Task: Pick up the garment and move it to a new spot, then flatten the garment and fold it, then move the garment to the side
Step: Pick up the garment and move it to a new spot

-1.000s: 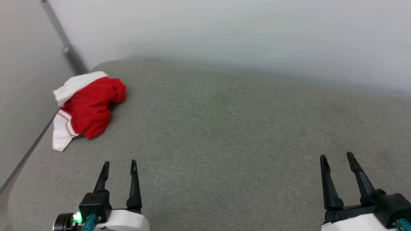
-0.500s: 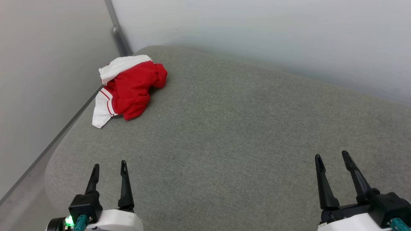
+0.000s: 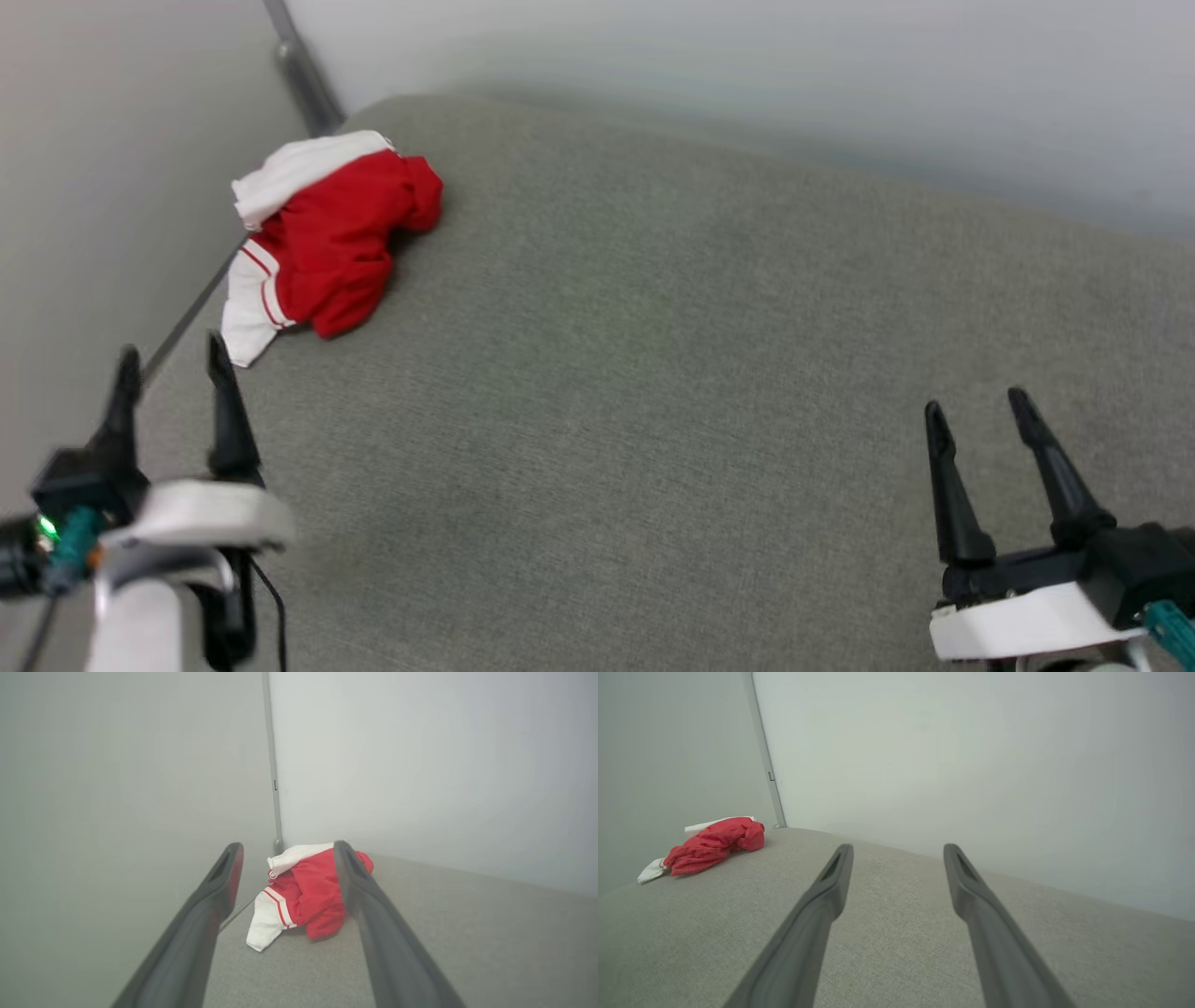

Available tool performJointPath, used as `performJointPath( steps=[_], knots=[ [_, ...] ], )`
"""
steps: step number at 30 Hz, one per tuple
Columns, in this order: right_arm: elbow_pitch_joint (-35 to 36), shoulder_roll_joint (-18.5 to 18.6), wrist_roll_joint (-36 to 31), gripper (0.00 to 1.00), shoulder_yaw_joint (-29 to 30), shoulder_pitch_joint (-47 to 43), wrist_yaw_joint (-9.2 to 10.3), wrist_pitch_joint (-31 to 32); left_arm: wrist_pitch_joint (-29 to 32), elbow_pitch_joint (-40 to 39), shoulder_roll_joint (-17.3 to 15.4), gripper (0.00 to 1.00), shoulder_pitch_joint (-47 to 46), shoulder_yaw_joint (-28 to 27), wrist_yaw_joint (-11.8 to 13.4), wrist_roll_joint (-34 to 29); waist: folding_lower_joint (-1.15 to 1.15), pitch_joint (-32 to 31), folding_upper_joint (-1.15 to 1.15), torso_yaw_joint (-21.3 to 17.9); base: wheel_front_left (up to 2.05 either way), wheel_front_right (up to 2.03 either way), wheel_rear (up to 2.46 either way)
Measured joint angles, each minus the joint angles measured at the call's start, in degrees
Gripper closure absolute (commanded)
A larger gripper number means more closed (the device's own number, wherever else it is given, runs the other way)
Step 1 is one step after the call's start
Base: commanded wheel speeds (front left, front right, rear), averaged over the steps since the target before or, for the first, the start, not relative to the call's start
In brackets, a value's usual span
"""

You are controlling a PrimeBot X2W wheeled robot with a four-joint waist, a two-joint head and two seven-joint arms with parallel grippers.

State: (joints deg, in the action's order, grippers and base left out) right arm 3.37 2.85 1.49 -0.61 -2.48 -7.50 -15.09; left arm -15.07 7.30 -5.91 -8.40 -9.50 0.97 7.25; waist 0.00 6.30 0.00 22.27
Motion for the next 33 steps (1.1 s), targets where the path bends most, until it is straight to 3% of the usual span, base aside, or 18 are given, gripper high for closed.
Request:
performJointPath(
  steps=[10,18,21,25,33],
  knots=[
    [3.57,0.00,-4.85,0.00,1.90,5.53,0.00,0.00,0.00,6.82,-7.78,0.00,-21.55,-7.34,-4.05,1.07,0.00,10.21,0.00,-3.19,0.00,0.00,0.00],
    [7.97,0.29,-8.01,0.00,2.22,9.60,0.00,0.00,-0.01,19.48,-15.44,0.00,-37.19,-10.60,-6.98,4.93,0.02,19.88,0.00,-5.34,0.00,0.00,0.00],
    [9.70,1.04,-8.51,0.00,2.14,10.32,0.00,0.00,0.83,25.72,-19.00,0.00,-42.25,-9.44,-7.65,6.24,0.02,23.01,0.00,-6.03,0.00,0.00,0.00],
    [12.33,2.09,-9.16,0.00,2.36,10.95,0.00,0.00,7.06,33.21,-24.07,0.00,-48.16,-5.83,-8.28,9.07,0.02,26.64,0.00,-6.91,0.00,0.00,0.00],
    [16.68,3.53,-10.76,0.00,2.13,11.61,-0.01,0.00,28.55,34.87,-33.40,0.00,-50.32,9.85,-8.32,28.09,0.01,31.98,0.00,-8.50,0.00,0.00,0.00]
  ],
)
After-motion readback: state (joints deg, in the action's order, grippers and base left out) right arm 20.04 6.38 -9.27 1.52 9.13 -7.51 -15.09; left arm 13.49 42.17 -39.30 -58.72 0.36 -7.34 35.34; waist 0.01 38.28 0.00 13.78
